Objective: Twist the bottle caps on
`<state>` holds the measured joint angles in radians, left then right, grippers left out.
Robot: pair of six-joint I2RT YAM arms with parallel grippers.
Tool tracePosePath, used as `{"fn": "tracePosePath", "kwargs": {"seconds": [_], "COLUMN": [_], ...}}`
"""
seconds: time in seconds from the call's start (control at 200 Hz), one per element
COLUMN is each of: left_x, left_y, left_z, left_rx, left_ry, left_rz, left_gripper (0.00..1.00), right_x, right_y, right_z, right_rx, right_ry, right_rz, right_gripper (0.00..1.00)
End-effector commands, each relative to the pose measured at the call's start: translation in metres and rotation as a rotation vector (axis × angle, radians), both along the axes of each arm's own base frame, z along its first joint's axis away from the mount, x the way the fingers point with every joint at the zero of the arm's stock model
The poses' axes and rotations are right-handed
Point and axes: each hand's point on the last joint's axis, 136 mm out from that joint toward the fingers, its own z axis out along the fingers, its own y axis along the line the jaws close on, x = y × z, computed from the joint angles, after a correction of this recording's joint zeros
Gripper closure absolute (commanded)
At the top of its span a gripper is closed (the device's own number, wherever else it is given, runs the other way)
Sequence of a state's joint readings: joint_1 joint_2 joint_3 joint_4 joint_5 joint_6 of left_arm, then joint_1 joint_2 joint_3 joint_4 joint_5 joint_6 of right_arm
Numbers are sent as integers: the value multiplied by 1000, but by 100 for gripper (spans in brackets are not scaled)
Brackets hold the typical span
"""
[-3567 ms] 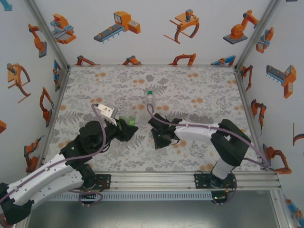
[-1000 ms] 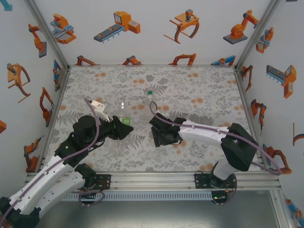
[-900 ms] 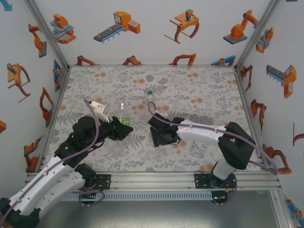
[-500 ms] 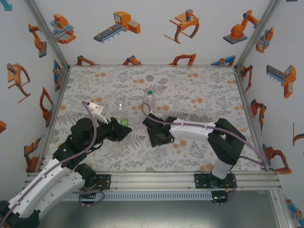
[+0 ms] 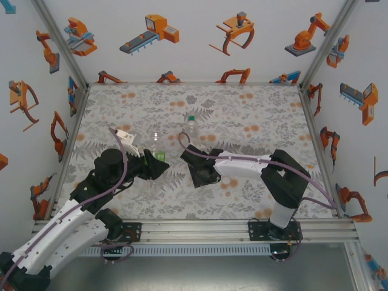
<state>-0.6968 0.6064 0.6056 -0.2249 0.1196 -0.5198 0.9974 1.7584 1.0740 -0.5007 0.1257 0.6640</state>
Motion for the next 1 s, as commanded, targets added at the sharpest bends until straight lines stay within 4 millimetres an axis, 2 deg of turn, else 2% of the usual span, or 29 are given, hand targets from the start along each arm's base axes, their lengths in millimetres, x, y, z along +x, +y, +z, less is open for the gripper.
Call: {"fn": "tracePosePath", "kwargs": {"seconds": [0.0,0.686,0.891,0.991], "left_x": [3,3,3,2], "left_y": [1,0,-4,-8], "left_z": [5,6,7,10], "left_rx": [-12,-11,-4,14], "left_ry": [-20,-19,-23,-39], "left_rz": [7,5,-15,-46], "left_gripper": [100,100,100,100], "right_x": [4,5,5,7], "right_y": [2,1,-1,-3], "right_z": [-2,-8,-3,10], "right_rx": [-23,-37,-34,-19], "right_ry": [-21,-26,-34,-63], "right_rz": [14,17,16,16], "right_gripper": [57,59,68,74]}}
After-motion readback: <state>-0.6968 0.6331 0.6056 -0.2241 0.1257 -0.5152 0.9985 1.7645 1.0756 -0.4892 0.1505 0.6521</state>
